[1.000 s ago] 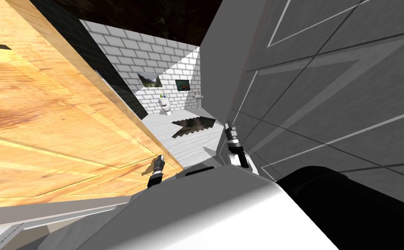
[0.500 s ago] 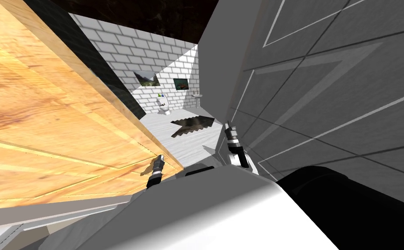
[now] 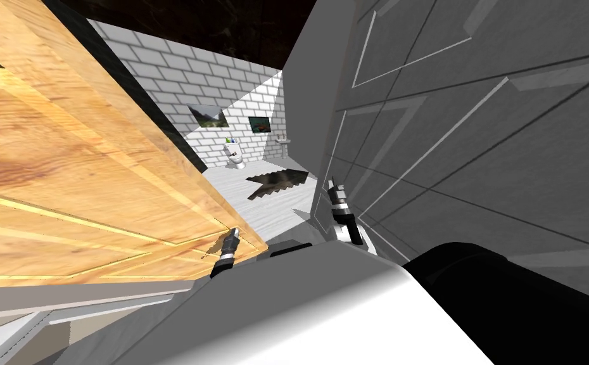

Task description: Pull the door open

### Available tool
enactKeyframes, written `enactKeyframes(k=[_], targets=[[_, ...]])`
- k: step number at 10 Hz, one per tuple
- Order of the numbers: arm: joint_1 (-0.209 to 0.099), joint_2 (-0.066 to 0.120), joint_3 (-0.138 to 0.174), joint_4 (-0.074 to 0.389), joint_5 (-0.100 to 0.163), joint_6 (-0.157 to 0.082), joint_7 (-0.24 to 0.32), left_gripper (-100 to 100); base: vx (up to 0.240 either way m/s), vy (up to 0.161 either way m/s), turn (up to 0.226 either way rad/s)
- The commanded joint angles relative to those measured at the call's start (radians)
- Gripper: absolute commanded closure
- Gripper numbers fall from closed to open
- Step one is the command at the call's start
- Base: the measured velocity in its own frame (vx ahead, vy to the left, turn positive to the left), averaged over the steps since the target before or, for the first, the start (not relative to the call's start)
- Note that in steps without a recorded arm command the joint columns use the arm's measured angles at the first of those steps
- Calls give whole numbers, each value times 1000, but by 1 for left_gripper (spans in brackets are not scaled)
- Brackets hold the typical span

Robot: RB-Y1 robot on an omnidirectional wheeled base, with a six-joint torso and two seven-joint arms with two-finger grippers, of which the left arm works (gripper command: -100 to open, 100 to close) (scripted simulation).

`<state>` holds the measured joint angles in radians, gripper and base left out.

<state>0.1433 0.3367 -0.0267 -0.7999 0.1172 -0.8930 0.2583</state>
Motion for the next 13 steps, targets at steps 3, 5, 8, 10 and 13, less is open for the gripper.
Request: enactKeyframes(k=[3,5,8,10,13], targets=[[17,20,-19,-8,-9,-15,24,100,-169,33,-81],[44,38,-38,-9,-17,-48,44,100,-152,45,-120],[76,63,-59,-11,-25,-93,68,100,-156,56,-96],[100,83,-75,-13,-32,-129,87,100,-168,39,-97],[121,100,-89,-15,-38,-159,103,100,-149,44,-74]])
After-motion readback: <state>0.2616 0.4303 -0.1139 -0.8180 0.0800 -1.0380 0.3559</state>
